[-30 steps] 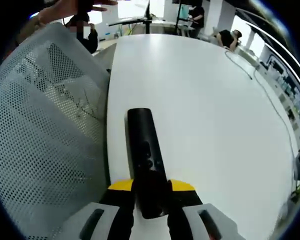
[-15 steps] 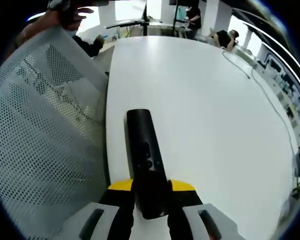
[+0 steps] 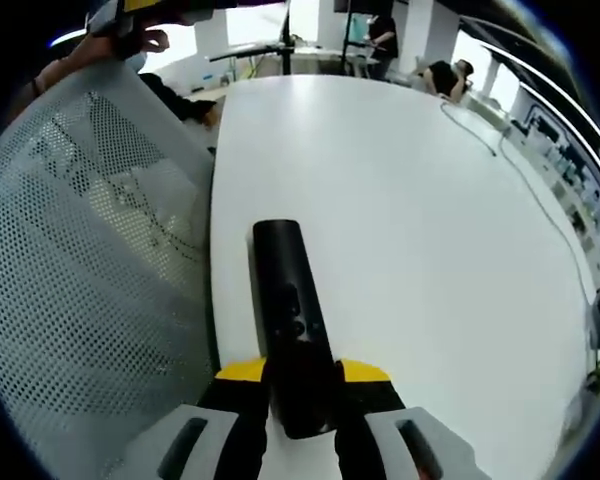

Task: Press the specified remote control buttons in sequence, fully releasing each button before pressing the next.

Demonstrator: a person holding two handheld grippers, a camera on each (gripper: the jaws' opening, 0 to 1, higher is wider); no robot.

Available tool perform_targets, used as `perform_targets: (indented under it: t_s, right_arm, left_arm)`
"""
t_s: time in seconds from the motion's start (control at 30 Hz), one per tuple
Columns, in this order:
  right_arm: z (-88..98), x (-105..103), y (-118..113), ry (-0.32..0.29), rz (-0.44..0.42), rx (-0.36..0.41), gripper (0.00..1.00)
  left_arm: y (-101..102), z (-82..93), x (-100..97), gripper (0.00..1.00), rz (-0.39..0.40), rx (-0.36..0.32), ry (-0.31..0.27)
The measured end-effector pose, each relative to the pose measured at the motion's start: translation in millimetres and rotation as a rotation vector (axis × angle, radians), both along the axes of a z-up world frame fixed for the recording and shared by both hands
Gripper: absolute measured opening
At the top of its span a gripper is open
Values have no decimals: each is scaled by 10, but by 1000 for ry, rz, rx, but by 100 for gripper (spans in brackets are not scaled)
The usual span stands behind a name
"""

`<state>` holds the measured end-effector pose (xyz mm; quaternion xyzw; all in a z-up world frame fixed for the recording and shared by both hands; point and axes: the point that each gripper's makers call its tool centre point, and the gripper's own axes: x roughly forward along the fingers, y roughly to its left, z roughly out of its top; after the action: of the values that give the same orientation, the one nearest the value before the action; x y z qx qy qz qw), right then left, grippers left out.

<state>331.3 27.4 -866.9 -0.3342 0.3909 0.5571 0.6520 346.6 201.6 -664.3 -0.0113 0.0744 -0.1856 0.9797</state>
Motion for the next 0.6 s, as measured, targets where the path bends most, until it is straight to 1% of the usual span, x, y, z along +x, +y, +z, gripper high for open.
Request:
perform_targets:
  t_s: [0.1, 0.23, 0.37, 0.47, 0.5, 0.6]
  right_arm:
    - [-6, 8, 1, -1, -3, 3, 23]
    - [-4, 10, 1, -2, -7, 17, 23]
    - [-7, 8, 2, -4, -2, 16, 23]
    - [-7, 11, 2, -2, 2, 12, 23]
    - [-8, 12, 1, 5, -9, 14, 23]
    - [-8, 12, 1, 2, 4, 8, 23]
  left_arm:
    - [15, 11, 3, 100, 8, -3, -9]
    - [16, -29, 7, 100, 3, 33, -1]
    - [33, -8, 15, 100, 5, 15, -10]
    - [52, -5, 25, 100, 9, -10, -4]
    - [54, -4, 27, 100, 9, -11, -3]
    - [58, -3, 28, 99, 9, -6, -7]
